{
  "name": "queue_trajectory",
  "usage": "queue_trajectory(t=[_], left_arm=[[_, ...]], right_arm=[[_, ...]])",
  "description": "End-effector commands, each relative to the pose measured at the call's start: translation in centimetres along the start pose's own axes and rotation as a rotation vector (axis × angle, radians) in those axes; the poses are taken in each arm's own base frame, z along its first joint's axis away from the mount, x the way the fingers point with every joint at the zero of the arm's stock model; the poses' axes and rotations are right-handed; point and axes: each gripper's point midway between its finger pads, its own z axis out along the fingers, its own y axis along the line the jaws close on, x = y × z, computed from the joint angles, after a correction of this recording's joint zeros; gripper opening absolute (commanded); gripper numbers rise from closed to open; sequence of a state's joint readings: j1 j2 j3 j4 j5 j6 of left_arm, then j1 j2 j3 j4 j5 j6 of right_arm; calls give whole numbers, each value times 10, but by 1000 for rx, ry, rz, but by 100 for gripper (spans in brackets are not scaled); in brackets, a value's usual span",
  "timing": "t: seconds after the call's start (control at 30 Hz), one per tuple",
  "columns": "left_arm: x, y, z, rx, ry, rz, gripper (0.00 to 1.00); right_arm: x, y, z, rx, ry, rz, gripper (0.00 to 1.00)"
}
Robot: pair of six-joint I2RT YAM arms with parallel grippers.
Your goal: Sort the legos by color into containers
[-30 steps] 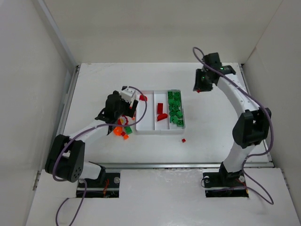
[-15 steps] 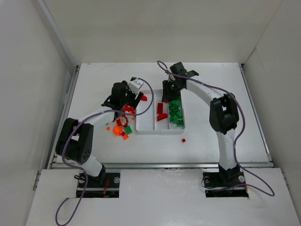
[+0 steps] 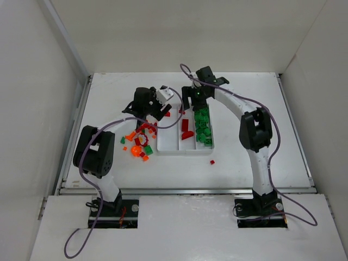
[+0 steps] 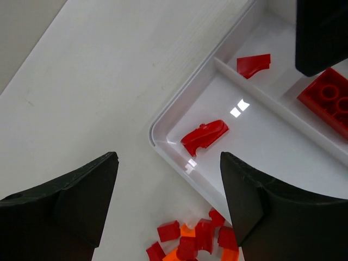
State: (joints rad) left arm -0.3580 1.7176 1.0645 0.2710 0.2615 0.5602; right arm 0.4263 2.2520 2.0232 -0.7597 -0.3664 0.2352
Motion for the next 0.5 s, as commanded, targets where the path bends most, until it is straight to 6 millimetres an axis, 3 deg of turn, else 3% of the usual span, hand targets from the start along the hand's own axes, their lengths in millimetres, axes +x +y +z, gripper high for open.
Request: queue_trajectory(t=[0.0,0.07,0.13,0.2,0.23,0.3,0.37,0.43,0.47], left_arm=[[-23,-10,5,119,-51,86,72],[-28,-21,7,202,-70,122,71],[-13,-33,12,285,-28,179,71],[-14,-39,13,348,-35,239,69],[-1,-46,14,394,3,250,69],[-3,-43,18,419,-5,342,69],[8,-47,26,456,29,357,69],[-3,-38,34,454,17,394,69],[13,-42,36,497,54,386,69]], right_arm=[[-34,3,-39,-26,-102,-25,81],[-36,-2,-51,-19,-119,-15,81],[-38,-14,-61,-5,-135,-7,81],[-36,-25,-66,15,-138,1,81],[-31,-36,-64,27,-125,9,81],[-32,-41,-74,35,-136,8,81],[-31,-44,-77,32,-136,16,81],[-27,-50,-76,39,-128,20,81],[-20,-55,-72,51,-110,20,81]])
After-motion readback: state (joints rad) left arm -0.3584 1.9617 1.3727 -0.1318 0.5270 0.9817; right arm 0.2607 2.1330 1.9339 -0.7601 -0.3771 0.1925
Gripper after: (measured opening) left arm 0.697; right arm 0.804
